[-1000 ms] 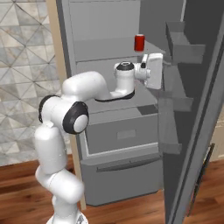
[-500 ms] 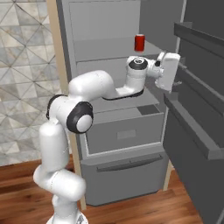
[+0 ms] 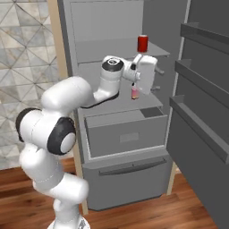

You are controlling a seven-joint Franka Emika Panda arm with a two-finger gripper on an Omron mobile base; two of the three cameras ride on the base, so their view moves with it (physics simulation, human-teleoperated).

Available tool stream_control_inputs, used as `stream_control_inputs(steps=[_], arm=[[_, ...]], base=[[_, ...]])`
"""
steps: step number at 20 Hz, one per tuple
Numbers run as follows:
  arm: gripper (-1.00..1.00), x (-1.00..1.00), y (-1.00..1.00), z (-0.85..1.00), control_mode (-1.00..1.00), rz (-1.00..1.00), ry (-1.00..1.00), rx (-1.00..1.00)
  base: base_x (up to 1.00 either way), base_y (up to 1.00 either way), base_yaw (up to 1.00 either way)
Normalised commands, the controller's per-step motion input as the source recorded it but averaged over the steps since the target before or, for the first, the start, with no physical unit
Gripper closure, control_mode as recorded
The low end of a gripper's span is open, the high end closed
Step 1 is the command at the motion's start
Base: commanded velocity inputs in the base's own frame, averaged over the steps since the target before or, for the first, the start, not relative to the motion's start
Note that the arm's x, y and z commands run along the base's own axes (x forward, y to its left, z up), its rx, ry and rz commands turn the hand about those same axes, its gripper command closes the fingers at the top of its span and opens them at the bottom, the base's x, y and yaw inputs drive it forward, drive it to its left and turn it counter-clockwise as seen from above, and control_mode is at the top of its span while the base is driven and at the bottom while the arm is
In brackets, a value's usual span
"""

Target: Open the fridge, grab two sodas, and place both sodas inside the bowl with ice on the dining counter.

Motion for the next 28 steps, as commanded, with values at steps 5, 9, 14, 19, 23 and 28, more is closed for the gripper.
stream_control_inputs(steps=[5, 9, 14, 19, 23, 28], arm=[[-1.0, -0.65, 0.85, 0.05, -1.0, 0.0, -0.07, 0.09], [-1.0, -0.76, 0.77, 0.0, -1.0, 0.0, -0.08, 0.23], [-1.0, -0.87, 0.8, 0.0, -1.0, 0.0, -0.1, 0.33], [-1.0, -0.84, 0.76, -0.12, -1.0, 0.06, -0.09, 0.42], [-1.0, -0.57, 0.63, -0.35, -1.0, 0.19, -0.06, 0.46], [-1.0, -0.21, 0.53, -0.44, -1.0, 0.33, -0.07, 0.44]], base=[[0.0, 0.0, 0.0], [0.0, 0.0, 0.0], [0.0, 0.0, 0.0], [0.0, 0.0, 0.0], [0.0, 0.0, 0.0], [0.0, 0.0, 0.0]])
